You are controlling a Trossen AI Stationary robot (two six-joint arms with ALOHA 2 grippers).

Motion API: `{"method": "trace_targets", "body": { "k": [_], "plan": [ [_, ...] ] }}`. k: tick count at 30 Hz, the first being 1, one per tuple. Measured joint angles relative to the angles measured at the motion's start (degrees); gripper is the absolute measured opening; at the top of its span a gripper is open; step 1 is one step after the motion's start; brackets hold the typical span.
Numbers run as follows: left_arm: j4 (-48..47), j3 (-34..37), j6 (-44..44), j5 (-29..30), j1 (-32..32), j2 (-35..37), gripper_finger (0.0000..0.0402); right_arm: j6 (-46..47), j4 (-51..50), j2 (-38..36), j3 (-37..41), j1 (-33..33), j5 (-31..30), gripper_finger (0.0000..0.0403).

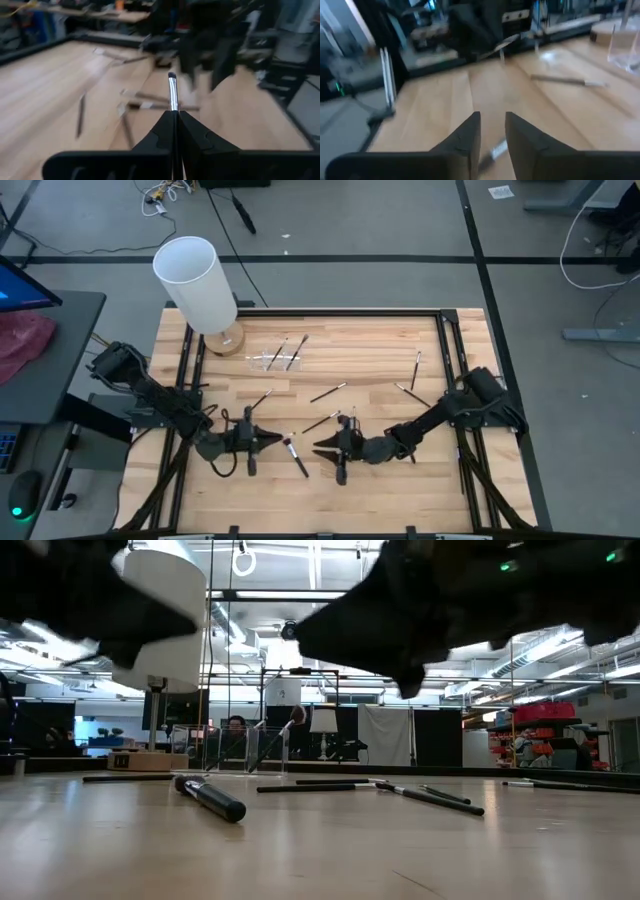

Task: Put items in baskets/containers
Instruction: Put the eyeshadow brush into the transparent organizer

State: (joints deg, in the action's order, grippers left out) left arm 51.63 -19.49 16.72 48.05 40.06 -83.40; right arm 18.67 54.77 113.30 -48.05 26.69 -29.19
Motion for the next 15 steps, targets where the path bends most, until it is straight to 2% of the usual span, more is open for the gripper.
{"method": "trace_targets", "body": {
  "k": [4, 8, 15],
  "plan": [
    [0.01, -5.82, -7.85, -5.41, -1.87, -0.06, 0.0013, -3.83, 8.75, 2.03, 0.00, -1.54, 0.27, 0.0118],
    [-0.28, -10.64, -12.92, -9.58, -3.22, -0.31, 0.0011, -13.08, 14.13, 2.01, 0.00, -0.91, 0.27, 0.0141],
    [-0.97, -15.37, -15.05, -13.67, -4.29, -0.81, 0.0011, -24.34, 27.90, 1.90, -0.04, 2.39, 0.23, 0.0152]
  ]
}}
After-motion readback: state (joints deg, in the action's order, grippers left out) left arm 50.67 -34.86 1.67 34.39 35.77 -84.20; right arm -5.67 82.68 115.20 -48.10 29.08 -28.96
